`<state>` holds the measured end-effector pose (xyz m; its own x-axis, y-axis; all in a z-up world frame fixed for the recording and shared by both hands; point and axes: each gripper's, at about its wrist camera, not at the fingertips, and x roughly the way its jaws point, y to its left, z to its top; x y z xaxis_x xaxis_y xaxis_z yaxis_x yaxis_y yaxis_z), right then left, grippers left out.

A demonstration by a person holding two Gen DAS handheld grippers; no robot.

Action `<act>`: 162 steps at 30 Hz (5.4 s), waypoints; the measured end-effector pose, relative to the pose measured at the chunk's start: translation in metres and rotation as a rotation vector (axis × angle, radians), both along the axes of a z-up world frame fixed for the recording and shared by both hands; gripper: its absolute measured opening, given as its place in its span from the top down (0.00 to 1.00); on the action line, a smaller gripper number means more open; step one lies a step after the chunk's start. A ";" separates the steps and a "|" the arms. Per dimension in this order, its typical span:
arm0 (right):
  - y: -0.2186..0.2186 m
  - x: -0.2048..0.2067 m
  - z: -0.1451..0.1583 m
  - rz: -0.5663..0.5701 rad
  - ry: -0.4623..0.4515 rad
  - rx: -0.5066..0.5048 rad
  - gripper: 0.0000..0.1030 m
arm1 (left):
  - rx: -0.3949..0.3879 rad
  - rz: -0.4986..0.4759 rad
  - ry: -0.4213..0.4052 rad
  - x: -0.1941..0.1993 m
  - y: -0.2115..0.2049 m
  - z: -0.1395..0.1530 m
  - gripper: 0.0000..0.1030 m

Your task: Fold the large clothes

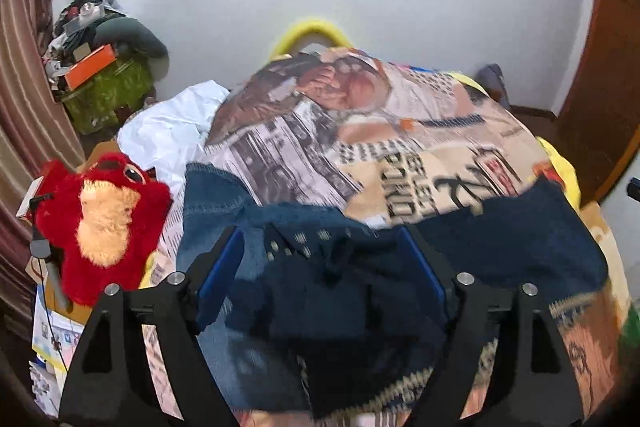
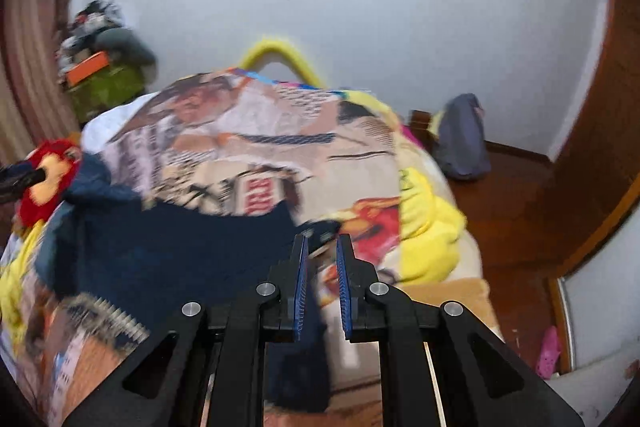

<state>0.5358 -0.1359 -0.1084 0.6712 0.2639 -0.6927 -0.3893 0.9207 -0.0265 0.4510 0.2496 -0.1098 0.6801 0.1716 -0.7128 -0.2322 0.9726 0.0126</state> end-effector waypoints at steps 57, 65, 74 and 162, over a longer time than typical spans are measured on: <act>0.129 -0.089 -0.135 0.288 -0.064 -0.361 0.91 | -0.041 -0.224 0.167 -0.003 -0.098 -0.128 0.07; 0.086 -0.072 -0.129 0.196 0.016 -0.253 0.89 | -0.047 -0.174 0.164 -0.034 -0.072 -0.125 0.07; 0.020 -0.044 -0.148 -0.020 0.143 -0.276 0.89 | 0.007 0.053 0.209 -0.097 -0.006 -0.133 0.10; 0.234 -0.104 -0.144 0.305 0.188 -0.066 0.00 | -0.350 0.248 -0.156 -0.054 0.014 -0.063 0.80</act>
